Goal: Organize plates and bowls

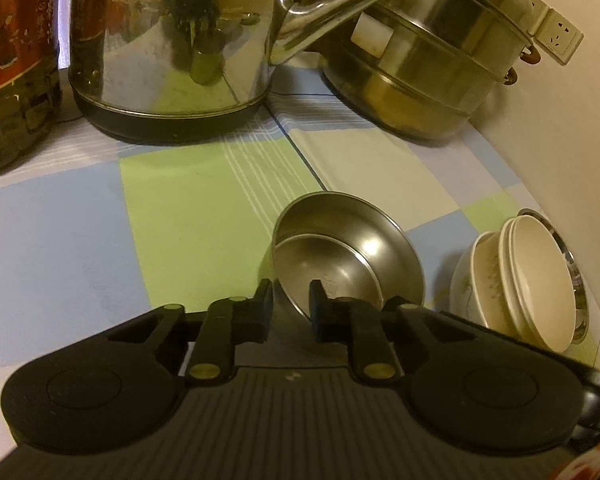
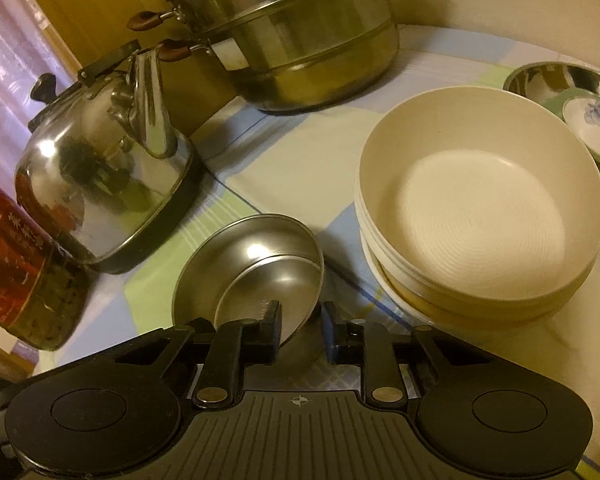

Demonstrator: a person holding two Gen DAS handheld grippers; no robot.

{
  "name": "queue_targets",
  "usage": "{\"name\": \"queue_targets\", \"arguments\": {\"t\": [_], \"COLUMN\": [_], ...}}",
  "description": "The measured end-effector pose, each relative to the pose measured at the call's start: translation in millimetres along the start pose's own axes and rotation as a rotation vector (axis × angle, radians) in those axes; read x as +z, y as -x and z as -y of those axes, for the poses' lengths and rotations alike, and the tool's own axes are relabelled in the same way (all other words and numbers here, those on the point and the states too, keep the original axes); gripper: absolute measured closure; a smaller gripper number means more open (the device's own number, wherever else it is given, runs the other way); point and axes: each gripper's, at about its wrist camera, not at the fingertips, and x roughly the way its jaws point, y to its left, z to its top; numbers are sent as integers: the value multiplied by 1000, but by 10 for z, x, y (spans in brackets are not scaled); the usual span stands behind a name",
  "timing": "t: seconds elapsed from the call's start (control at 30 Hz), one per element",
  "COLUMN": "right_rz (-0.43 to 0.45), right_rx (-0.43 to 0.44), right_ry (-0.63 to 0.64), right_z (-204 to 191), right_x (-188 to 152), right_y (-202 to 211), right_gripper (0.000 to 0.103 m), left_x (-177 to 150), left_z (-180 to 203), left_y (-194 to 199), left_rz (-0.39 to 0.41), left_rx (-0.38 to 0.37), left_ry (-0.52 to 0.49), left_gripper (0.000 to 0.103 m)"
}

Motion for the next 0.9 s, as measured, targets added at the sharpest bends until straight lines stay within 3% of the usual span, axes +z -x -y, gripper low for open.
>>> {"name": "queue_targets", "arguments": {"t": [0.33,0.9], "right_rz": [-38,-180], "right_rx": [28,114], "right_ry": [34,144], "right_z": [47,378], "right_x": [-49,-295], "right_y": [97,551], "right_gripper": [86,86], "left_x": [-144,-773], "left_z": [-18,116], "left_y": [152,658], "left_rz": [-6,-36], "left_rx": [10,17], "left_ry": [13,96], "left_gripper": [87,88]}}
